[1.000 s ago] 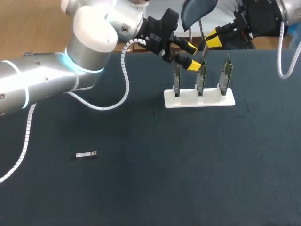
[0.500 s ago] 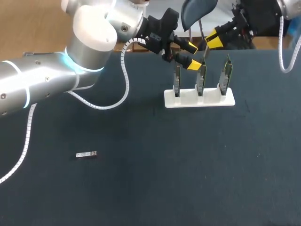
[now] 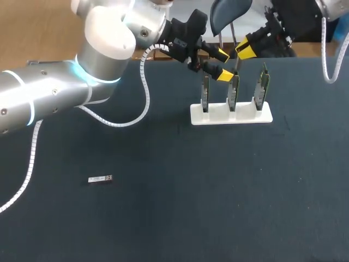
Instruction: Pick up the optical module with the left hand, and insert it into the network port with the right hand.
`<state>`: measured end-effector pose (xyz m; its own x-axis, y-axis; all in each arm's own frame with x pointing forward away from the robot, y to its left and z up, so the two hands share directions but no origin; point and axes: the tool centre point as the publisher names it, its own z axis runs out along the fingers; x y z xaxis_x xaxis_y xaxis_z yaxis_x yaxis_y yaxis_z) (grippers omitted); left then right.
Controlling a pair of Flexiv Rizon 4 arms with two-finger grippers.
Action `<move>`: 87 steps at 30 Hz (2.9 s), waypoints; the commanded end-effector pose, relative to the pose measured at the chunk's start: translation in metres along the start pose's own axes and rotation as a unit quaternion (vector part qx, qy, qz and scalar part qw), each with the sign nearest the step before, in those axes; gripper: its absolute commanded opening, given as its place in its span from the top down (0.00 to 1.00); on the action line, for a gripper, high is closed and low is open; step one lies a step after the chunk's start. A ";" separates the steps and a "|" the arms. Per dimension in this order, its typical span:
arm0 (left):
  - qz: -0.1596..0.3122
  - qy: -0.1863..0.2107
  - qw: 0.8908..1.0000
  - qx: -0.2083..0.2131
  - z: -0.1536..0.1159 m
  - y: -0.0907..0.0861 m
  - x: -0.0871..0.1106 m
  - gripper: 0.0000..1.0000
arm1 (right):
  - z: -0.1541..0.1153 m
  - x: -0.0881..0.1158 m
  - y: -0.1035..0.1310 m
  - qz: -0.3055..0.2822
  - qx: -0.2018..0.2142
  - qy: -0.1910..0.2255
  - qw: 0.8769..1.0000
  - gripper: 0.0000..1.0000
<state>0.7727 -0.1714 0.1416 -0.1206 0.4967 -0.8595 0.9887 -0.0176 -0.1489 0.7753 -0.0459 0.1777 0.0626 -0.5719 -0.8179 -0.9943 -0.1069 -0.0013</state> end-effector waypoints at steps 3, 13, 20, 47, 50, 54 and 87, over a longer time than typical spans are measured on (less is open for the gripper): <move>0.000 0.001 1.000 0.002 0.000 0.002 0.000 0.00 | 0.004 0.000 0.003 0.002 0.000 0.009 1.000 1.00; 0.000 0.001 1.000 0.002 0.000 0.002 0.000 0.00 | 0.009 0.000 0.005 0.004 0.002 0.015 1.000 1.00; 0.000 0.001 1.000 0.002 0.000 0.002 0.000 0.00 | 0.012 0.002 0.005 0.005 0.002 0.023 1.000 1.00; 0.000 0.001 1.000 0.002 0.000 0.002 0.000 0.00 | 0.008 0.003 0.002 -0.003 0.005 0.039 0.999 1.00; 0.000 0.001 1.000 0.002 0.000 0.002 0.000 0.00 | 0.009 0.004 0.002 0.000 0.006 0.038 0.999 1.00; 0.000 0.001 1.000 0.002 0.000 0.002 0.000 0.00 | 0.009 0.005 0.002 0.001 0.005 0.038 0.999 1.00; 0.000 0.001 1.000 0.002 0.000 0.002 0.000 0.00 | 0.010 0.005 0.005 -0.004 0.013 0.055 0.998 1.00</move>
<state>0.7728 -0.1713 0.1415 -0.1205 0.4965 -0.8597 0.9887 -0.0177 -0.1488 0.7719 -0.0411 0.1708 0.0780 -0.6548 -0.7517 -0.9952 -0.0953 -0.0203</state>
